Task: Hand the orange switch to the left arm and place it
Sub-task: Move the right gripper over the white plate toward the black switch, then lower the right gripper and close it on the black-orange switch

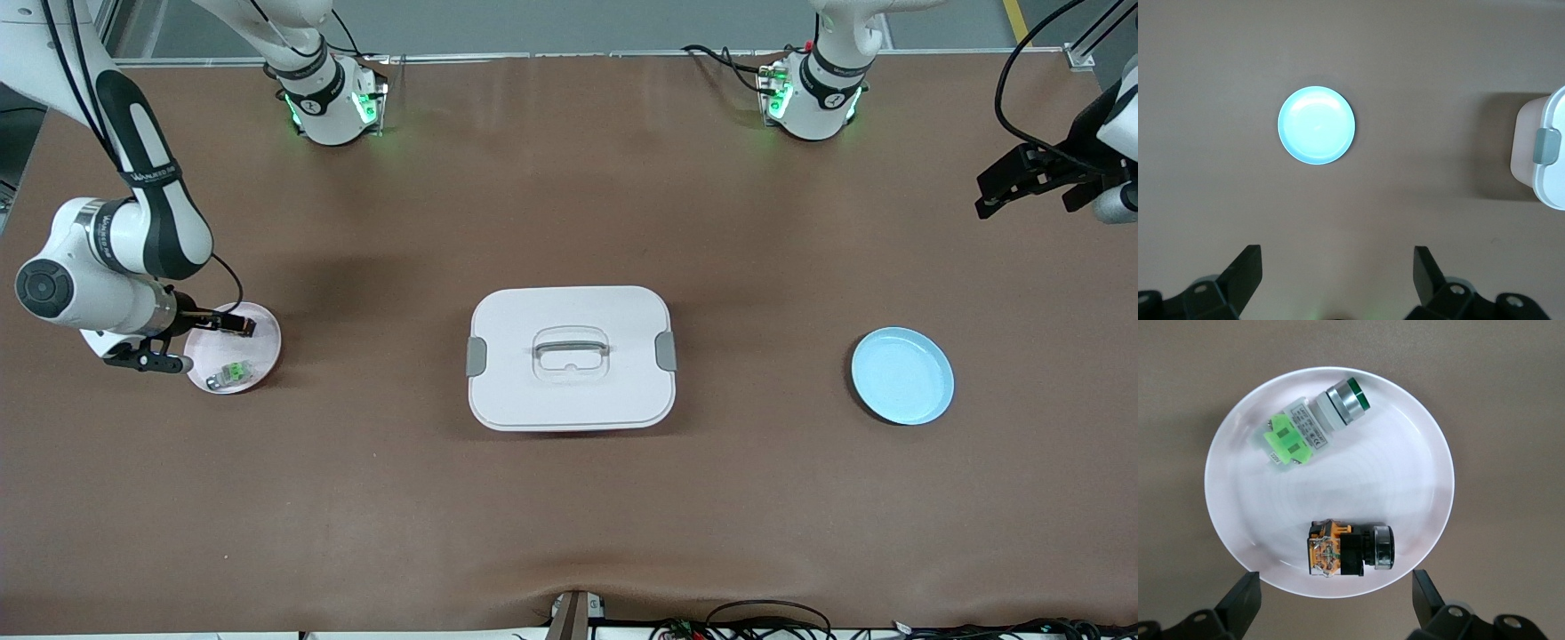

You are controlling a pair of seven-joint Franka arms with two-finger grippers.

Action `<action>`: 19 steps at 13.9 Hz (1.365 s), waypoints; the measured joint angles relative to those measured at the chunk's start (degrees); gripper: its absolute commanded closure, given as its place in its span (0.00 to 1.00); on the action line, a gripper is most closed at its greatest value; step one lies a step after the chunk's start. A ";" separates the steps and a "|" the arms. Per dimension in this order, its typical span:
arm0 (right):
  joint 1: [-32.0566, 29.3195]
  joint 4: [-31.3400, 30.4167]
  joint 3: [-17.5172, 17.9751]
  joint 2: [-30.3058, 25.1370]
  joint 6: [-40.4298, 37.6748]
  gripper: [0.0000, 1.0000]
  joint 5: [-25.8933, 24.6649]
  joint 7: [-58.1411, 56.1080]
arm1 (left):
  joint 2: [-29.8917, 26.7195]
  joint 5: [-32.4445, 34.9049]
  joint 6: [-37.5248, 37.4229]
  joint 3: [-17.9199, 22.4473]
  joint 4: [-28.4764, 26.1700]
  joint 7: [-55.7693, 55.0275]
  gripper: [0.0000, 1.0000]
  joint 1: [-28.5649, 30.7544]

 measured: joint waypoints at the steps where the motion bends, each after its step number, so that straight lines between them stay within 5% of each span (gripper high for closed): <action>1: -0.30 0.00 0.00 0.16 -0.02 0.00 0.00 -0.61 | 0.00 0.00 -0.01 0.04 0.00 0.01 0.00 0.05; 19: -2.25 -1.75 -0.08 5.88 5.03 0.00 0.34 -2.01 | 0.14 0.00 -0.04 0.06 0.02 0.05 0.00 0.08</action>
